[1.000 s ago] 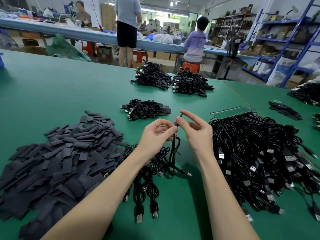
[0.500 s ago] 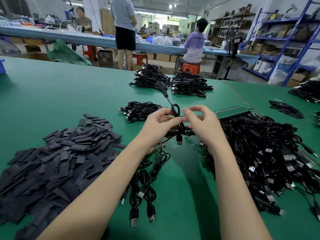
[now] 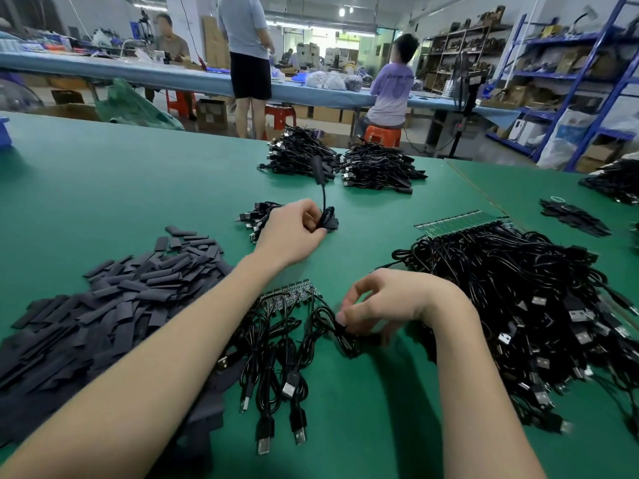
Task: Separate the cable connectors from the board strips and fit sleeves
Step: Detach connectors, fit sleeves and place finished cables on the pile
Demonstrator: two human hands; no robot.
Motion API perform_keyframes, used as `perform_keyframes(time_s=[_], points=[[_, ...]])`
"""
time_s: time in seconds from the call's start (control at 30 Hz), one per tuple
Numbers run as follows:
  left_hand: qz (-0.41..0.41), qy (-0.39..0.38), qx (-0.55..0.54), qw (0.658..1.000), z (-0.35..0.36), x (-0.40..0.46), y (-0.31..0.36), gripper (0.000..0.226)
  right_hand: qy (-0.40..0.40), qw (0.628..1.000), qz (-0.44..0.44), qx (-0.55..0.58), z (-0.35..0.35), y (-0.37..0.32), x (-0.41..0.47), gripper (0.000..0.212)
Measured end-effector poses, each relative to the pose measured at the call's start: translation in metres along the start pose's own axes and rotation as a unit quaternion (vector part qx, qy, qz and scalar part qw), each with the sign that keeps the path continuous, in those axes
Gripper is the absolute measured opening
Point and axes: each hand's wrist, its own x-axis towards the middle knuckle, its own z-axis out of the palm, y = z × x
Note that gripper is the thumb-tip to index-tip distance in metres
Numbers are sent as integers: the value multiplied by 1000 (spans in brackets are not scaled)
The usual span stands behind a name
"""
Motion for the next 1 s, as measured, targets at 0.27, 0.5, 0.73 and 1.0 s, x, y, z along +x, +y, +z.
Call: perform_keyframes(time_s=[0.27,0.5,0.73,1.0], points=[[92,-100,400,906,-1,55,-33,25,51,997,-2,-55,2,2,15,33],[96,-111,398,906,1,59,-56,27,115,990,-16,-77,9,7,30,30],[-9,-39,250,967,-12,-8,-42,14,172,984,-22,-32,24,8,47,29],[-89,-152,257,950,-5,-48,-22,20,215,973,-27,79,38,5,57,26]])
